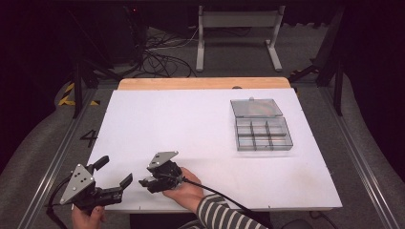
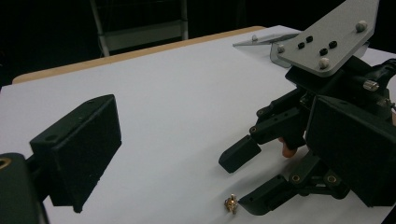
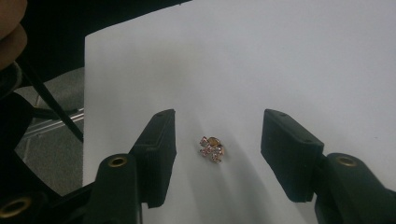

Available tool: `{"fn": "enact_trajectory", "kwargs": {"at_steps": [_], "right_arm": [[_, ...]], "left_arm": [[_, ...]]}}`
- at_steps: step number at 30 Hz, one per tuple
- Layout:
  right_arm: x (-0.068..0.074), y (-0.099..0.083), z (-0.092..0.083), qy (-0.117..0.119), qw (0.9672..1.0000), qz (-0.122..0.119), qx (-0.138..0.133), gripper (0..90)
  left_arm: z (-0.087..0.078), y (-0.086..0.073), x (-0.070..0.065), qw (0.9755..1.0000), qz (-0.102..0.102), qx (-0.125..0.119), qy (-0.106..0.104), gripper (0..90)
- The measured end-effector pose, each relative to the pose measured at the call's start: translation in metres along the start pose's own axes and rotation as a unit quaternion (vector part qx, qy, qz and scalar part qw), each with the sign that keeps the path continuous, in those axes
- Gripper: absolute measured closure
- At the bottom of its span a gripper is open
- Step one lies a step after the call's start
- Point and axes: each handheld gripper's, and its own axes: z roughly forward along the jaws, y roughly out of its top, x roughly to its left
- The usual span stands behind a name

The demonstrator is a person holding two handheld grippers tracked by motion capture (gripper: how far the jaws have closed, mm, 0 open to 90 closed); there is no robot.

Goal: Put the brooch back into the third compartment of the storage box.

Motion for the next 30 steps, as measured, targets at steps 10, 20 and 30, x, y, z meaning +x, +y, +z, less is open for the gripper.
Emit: {"fn": "enact_trajectory", "kwargs": {"at_steps": [10, 20, 30], "right_arm": [[0.003, 0.001, 0.006, -0.001, 1.0, -0.003, 0.007, 48.0], [0.006, 0.002, 0.014, -0.011, 0.9996, -0.01, 0.025, 55.3], [0.007, 0.002, 0.018, -0.017, 0.999, -0.014, 0.039, 65.6]], "left_arm": [[0.0, 0.0, 0.0, 1.0, -0.002, -0.001, 0.001, 4.3], [0.0, 0.0, 0.0, 1.0, -0.001, -0.001, 0.0, 4.3], [0.001, 0.0, 0.0, 1.0, 0.0, 0.002, 0.001, 4.3]]}}
